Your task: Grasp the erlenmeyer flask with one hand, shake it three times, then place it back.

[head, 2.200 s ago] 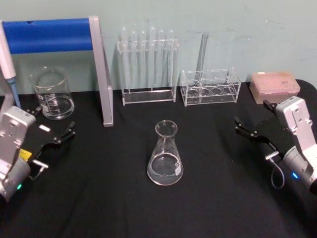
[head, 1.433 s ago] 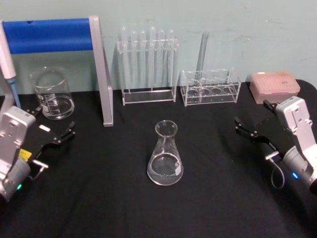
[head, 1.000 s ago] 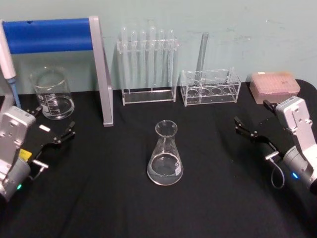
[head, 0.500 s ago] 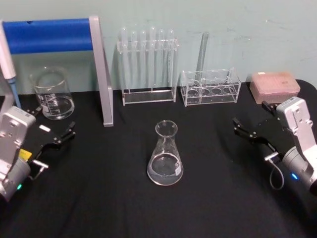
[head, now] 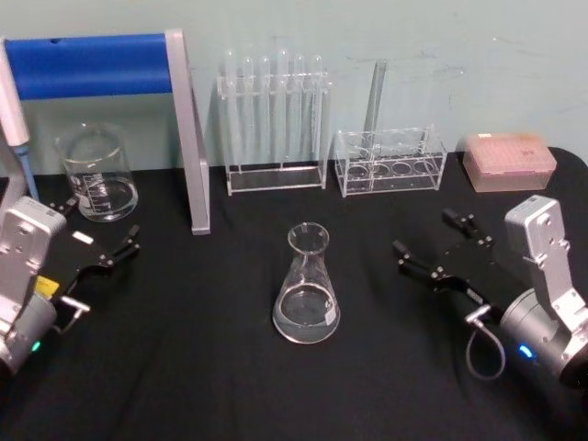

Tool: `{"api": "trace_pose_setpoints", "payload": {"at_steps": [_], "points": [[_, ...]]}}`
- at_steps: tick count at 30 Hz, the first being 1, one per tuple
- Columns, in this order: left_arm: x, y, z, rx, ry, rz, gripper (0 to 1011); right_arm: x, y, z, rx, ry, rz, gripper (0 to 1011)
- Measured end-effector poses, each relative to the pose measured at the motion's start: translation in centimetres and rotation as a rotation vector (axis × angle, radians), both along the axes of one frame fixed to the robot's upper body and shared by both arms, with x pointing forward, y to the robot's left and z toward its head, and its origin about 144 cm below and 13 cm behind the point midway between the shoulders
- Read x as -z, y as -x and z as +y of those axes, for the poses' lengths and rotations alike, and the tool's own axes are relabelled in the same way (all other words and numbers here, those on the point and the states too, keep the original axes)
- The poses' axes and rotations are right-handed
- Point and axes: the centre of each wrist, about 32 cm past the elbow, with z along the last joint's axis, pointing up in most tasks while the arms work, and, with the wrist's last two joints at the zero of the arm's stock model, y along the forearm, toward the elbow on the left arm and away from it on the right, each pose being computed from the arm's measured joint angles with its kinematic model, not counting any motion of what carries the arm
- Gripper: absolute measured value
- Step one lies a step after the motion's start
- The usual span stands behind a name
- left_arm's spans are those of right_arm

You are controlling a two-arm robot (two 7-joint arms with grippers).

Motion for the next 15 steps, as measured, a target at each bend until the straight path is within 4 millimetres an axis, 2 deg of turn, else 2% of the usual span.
{"api": "trace_pose_setpoints", "payload": {"at_steps": [15], "points": [[0.0,0.0,0.0,0.000,0.000,0.000,1001,0.7,1.2,3.5,-0.200,-0.124,0.059,1003]]}}
